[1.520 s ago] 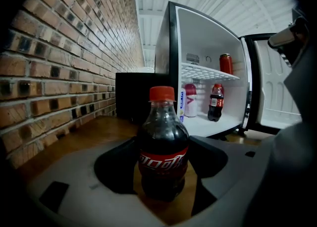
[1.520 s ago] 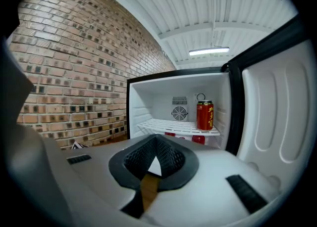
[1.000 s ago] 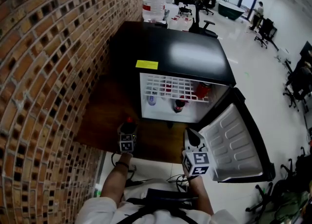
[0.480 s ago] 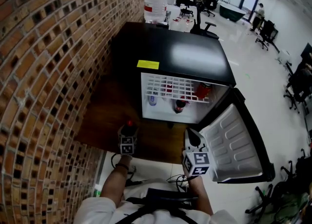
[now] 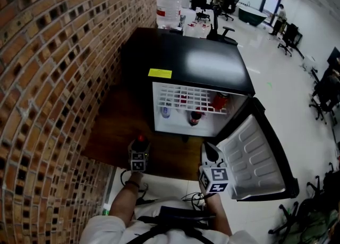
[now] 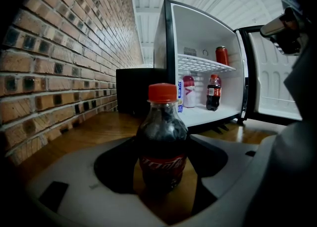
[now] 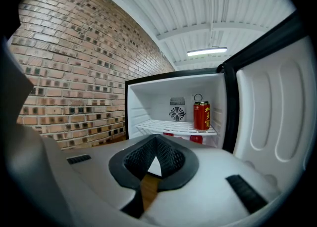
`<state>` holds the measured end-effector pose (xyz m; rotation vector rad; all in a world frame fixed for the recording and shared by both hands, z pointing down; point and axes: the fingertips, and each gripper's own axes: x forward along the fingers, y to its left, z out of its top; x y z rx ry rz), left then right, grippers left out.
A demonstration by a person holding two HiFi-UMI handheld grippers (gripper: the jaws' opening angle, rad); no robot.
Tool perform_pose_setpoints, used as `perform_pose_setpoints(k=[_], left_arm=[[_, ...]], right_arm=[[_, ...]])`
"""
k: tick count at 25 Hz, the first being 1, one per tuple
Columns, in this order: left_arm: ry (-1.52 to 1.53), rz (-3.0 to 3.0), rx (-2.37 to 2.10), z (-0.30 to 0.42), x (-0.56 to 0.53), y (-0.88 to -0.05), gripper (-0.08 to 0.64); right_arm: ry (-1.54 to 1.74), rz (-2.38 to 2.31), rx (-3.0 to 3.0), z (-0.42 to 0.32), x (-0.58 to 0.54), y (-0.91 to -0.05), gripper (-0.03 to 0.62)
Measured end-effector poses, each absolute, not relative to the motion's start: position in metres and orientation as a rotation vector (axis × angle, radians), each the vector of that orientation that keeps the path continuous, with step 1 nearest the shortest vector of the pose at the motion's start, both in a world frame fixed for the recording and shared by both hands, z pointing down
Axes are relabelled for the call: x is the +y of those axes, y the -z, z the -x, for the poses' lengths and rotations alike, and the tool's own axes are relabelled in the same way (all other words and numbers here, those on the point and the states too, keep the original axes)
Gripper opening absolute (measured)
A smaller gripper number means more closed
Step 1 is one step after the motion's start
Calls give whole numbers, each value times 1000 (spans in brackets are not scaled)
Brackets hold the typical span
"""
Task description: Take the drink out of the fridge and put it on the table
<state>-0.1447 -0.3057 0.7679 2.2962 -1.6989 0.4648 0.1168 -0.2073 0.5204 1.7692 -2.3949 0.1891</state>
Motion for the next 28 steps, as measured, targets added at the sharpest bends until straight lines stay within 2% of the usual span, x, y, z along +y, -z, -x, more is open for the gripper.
perform_pose_setpoints(k=[6,10,18,22,24,26,28], left_arm=[[-453,-2286,-1668,146,-305,-763,320],[-416,-2305,-1674,146,-300,-744,377],[-317,-2401,-1706,135,-278,-670,423],[-290,-2433,-1738,127,-271,-629,423],[-277,-2461,-1733,118,-267,-609,392],[-260,-2517,-1701,106,-263,-592,314],[-263,-2576,-1661,93,-260,-580,276]], right_arm=[[-192,-1774,-2402,-118,-205,-519,11],[-199,-1773,-2404,-118,-202,-522,11],[-207,-1781,-2405,-118,-198,-521,11],[-204,-1790,-2407,-120,-197,-520,11],[-203,-1795,-2408,-121,-195,-520,11],[-204,-1801,-2406,-122,-194,-520,11],[-203,-1808,-2404,-124,-193,-519,11]])
